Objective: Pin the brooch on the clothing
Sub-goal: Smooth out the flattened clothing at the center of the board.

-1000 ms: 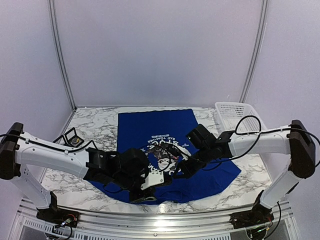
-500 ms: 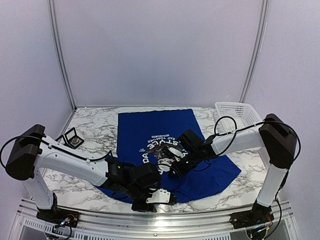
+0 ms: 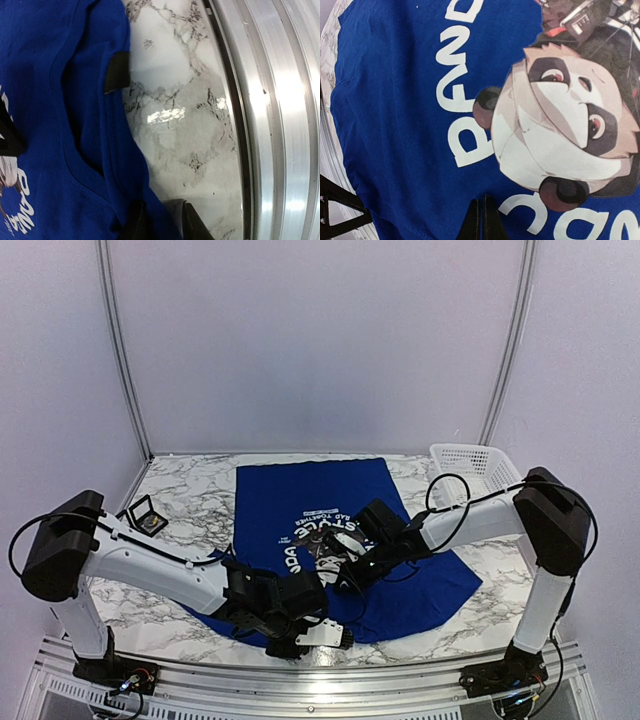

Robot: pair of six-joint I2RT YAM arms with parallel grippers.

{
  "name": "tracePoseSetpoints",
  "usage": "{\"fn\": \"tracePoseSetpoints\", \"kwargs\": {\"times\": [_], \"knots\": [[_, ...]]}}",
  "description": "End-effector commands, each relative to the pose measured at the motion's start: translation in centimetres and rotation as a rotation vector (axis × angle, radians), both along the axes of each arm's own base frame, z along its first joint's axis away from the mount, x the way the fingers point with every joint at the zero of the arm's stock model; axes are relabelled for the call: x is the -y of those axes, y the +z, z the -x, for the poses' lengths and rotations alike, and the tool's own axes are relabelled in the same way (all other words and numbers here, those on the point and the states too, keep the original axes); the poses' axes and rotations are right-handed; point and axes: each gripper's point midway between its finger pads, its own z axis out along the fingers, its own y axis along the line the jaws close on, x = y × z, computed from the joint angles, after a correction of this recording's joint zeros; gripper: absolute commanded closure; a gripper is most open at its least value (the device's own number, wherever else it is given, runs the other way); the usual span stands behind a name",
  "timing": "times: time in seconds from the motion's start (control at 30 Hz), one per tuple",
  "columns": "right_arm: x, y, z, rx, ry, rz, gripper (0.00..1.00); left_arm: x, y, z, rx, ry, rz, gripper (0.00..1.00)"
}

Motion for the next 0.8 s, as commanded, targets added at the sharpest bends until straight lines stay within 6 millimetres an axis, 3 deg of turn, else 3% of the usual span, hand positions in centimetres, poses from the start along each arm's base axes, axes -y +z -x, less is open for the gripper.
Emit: {"fn": "tracePoseSetpoints", "kwargs": {"times": [0.0, 0.03, 0.13, 0.33, 0.63, 0.77], "knots": [[-0.1, -0.4, -0.9, 0.004, -0.023, -0.007, 1.00, -1.0, -1.1, -0.5, 0.028, 0.013, -0.074, 0.91], [-0.1, -0.6, -1.0, 0.001, -0.028, -0.005, 1.00, -0.9, -1.0, -0.5, 0.022, 0.022, -0.069, 1.00], [0.4, -1.3, -1.5, -0.014, -0.049, 0.006, 1.00, -0.8, 0.1, 0.5, -0.033, 0.025, -0.028, 1.00], [0.9, -2.4, -2.7, -0.008, -0.079, 0.055, 1.00, -0.9, 2.6, 5.5, -0.280, -0.089, 0.066, 1.00], [0.5, -2.3, -3.7, 0.012, -0.077, 0.083, 1.00, -2.1, 3.3, 6.6, -0.382, -0.107, 0.059, 1.00], [-0.3, 0.0, -3.2, 0.036, -0.003, 0.044, 0.99, -3.1, 2.9, 6.0, -0.382, -0.087, 0.035, 1.00]]}}
